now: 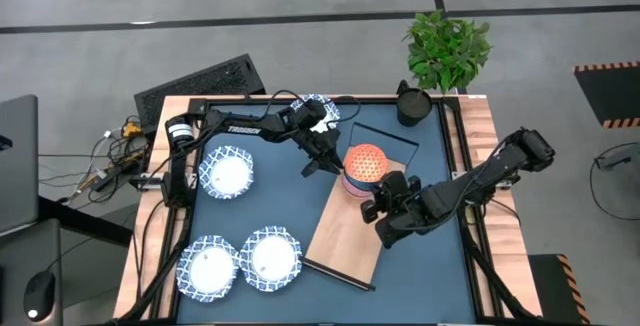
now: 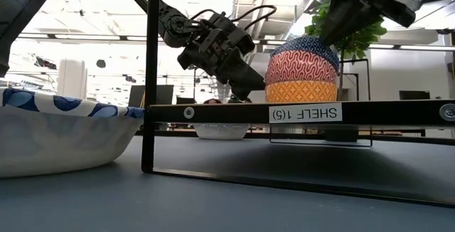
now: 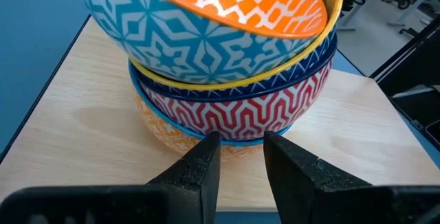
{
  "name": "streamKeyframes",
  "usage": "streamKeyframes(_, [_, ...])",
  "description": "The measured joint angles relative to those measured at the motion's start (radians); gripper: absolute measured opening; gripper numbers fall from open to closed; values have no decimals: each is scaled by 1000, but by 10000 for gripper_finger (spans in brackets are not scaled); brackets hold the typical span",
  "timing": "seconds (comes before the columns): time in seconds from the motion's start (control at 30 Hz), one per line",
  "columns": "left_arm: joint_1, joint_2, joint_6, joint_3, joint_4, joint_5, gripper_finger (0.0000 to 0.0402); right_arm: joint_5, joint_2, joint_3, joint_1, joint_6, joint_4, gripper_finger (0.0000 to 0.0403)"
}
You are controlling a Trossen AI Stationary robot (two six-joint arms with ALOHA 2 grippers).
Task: Place and stack bowls onto a shelf
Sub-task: Adjust the stacked bowls on the shelf
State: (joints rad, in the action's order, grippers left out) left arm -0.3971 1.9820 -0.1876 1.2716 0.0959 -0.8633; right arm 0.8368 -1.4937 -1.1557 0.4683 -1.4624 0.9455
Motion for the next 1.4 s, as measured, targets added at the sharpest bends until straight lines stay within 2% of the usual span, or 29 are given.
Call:
streamKeyframes(0.37, [32,0,-10,0,1,42,98,-28,0,0,-6,28,-13,79])
streamKeyframes(0.93, [15,-8,48,0,10,82,98,-51,-1,22,-5,64,-49,79])
streamKeyframes(1.13, [-6,-45,75,0,-38,39,98,-51,-1,22,-5,75,-55,79])
streamKeyframes(1.3, [-6,-119,51,0,-105,62,98,-52,-1,22,-5,75,-54,79])
streamKeyframes(1.4, [31,-158,14,1,-120,75,98,-52,-1,22,-5,75,-56,79])
